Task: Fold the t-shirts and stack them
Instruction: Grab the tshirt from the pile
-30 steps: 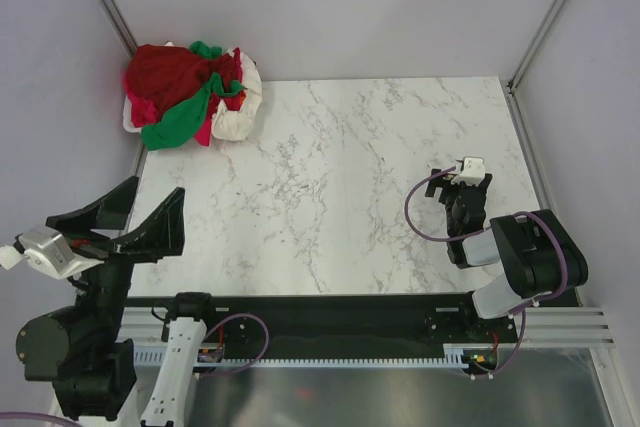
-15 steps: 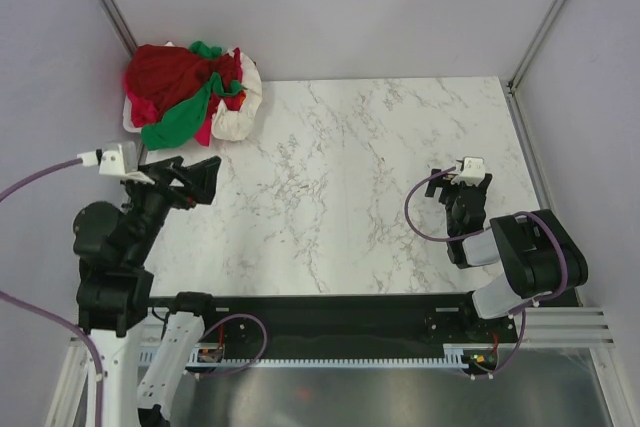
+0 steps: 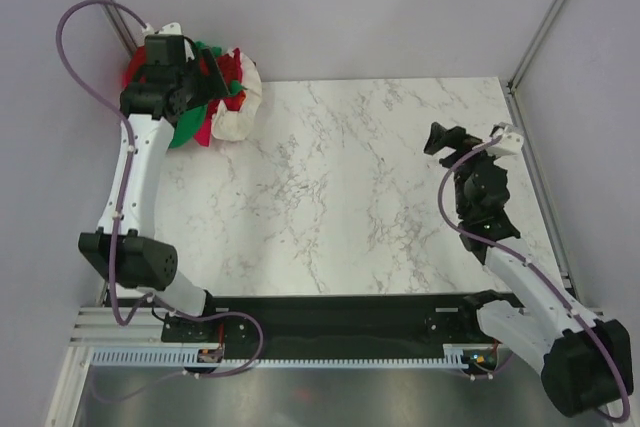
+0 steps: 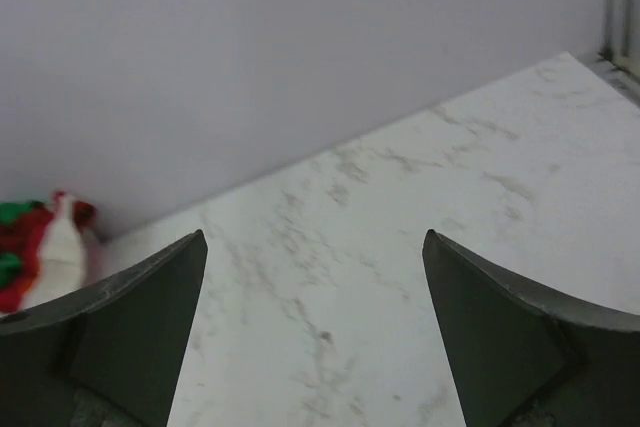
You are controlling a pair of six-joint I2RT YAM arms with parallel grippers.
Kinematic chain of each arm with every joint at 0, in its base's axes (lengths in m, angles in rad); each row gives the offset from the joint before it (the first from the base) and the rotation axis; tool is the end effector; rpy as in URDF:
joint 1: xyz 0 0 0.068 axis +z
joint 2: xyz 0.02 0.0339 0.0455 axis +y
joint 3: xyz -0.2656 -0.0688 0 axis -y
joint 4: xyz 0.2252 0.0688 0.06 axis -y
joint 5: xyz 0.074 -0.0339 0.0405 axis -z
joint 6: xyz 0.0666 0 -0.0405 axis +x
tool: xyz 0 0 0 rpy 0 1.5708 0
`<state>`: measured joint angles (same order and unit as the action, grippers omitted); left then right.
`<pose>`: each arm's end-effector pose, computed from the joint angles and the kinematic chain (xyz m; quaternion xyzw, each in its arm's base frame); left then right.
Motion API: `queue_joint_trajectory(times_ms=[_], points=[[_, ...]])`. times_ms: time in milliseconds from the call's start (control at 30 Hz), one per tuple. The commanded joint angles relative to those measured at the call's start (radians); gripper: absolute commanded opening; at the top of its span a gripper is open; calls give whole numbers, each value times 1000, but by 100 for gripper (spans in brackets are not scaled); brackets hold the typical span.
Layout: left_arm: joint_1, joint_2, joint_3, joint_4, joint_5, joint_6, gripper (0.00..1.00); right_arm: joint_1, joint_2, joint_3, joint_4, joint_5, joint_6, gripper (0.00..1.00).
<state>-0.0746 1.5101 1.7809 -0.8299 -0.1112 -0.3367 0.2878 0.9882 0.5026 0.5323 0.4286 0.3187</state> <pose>0.3233 -0.0168 0.4223 -0.1408 0.8624 -0.0512 0.4835 0.2336 0.0403 0.2895 0.1642 0.6722 0.0710 0.7185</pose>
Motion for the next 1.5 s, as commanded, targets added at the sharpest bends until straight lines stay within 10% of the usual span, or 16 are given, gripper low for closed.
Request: queue_joint_trajectory(times_ms=[0,167,467,1000,1100,1233,1467], points=[[-2,80,193,-75,-120,44,93,1,-82,48,-321,-179,385,98],[9,356,472,-83,-196,116,76,63,-57,8,-354,-553,482,98],[41,725,825,-89,-274,140,75,162,-243,-68,-607,-542,358,98],[140,952,971,-89,-283,133,72,163,-280,-78,-700,-562,289,98],[160,964,980,-89,-243,122,53,163,-266,-84,-693,-551,280,98],[159,980,1012,-89,-184,119,2,163,-253,-101,-675,-541,280,98],[142,940,1038,-90,-156,87,2,163,-226,-121,-660,-542,280,98]])
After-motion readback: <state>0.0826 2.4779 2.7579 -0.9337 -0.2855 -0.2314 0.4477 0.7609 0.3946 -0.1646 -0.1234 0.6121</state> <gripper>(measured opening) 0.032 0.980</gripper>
